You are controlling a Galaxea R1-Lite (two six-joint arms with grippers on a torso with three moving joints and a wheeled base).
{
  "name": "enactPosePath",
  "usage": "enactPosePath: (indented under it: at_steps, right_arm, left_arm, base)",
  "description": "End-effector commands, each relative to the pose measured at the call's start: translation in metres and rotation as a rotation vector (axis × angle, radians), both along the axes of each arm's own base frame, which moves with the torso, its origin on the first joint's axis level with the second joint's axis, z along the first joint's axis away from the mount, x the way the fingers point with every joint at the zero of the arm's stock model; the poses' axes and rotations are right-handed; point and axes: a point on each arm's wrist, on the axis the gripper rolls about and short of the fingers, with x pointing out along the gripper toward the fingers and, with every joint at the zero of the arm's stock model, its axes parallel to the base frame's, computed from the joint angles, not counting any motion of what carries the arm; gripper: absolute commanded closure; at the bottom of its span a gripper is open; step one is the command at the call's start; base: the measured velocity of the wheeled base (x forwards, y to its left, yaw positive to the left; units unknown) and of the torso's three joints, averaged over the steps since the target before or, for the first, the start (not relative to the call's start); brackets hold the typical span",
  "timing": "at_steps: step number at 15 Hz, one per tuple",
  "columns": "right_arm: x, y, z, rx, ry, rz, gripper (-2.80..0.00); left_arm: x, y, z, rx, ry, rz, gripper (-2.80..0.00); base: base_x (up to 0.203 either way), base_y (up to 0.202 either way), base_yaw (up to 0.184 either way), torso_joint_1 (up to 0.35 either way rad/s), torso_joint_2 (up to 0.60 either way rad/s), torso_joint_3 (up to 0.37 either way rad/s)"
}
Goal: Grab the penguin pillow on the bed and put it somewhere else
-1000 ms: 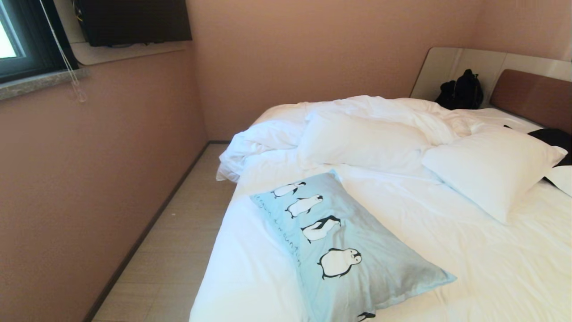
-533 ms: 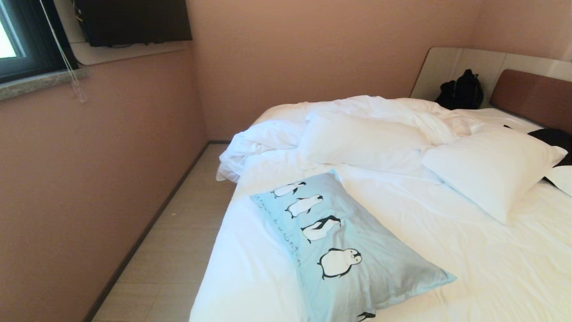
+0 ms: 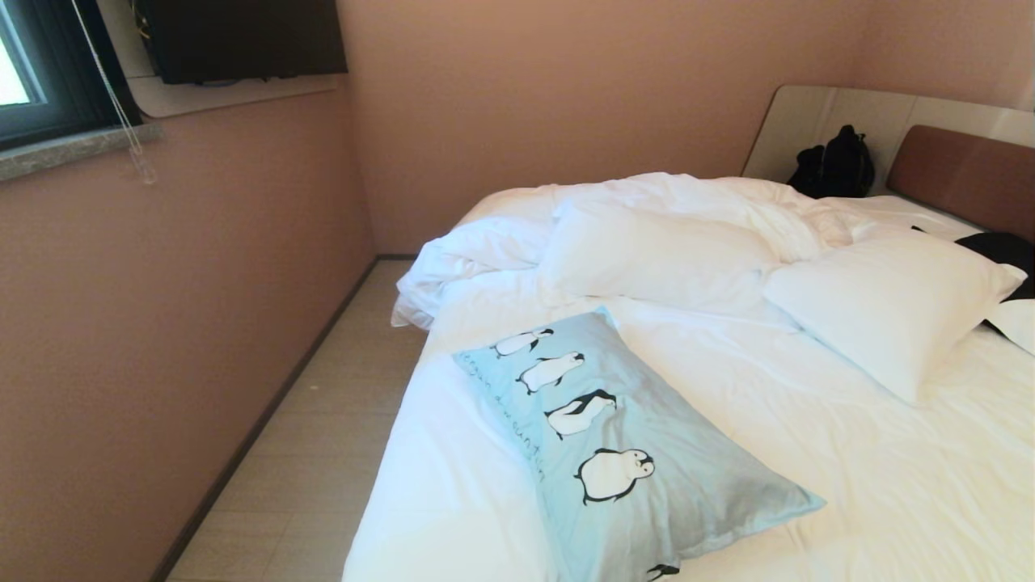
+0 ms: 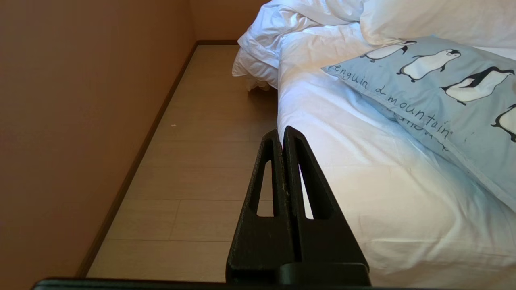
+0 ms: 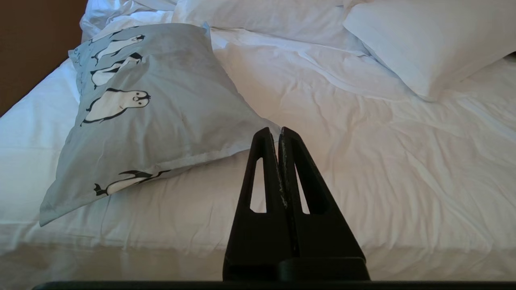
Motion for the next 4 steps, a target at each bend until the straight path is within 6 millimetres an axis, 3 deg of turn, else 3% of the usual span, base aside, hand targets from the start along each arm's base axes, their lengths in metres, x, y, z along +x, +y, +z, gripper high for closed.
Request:
enactPosePath:
  at_steps: [1, 4]
  right_arm:
    - [0.0001, 0.0000, 0.0000, -0.001, 0.001, 0.002, 0.00]
    - [0.0001, 0.0000, 0.0000, -0.001, 0.001, 0.002, 0.00]
  left_arm:
    - [0.0000, 0.0000, 0.0000, 0.001, -0.001, 0.000, 0.00]
    - [0.0000, 0.0000, 0.0000, 0.000, -0.001, 0.000, 0.00]
  base:
    - [0.000, 0.000, 0.000, 0.000, 0.00, 0.000]
    - [0.000, 0.000, 0.000, 0.000, 0.00, 0.000]
